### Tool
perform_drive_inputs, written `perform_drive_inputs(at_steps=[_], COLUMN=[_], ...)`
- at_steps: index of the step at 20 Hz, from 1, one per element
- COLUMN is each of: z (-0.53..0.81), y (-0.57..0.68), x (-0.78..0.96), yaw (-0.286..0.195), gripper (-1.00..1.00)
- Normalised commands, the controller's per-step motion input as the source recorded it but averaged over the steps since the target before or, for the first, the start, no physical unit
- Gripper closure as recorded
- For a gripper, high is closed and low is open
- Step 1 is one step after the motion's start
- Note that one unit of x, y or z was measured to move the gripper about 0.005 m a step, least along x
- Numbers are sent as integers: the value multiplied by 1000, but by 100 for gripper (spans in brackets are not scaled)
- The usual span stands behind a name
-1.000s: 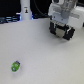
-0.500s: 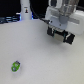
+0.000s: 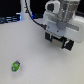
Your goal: Open the kcup holder, insert the kcup into the holder, and close the kcup holder
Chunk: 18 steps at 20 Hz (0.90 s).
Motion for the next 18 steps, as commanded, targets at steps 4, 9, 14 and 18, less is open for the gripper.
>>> perform_drive_inputs(at_steps=[4, 9, 14, 18], z=[216, 333, 291, 179], y=[-116, -399, -589, -655], x=[183, 337, 346, 308], yaw=[-83, -136, -184, -198], gripper=[-100, -100, -100, -100])
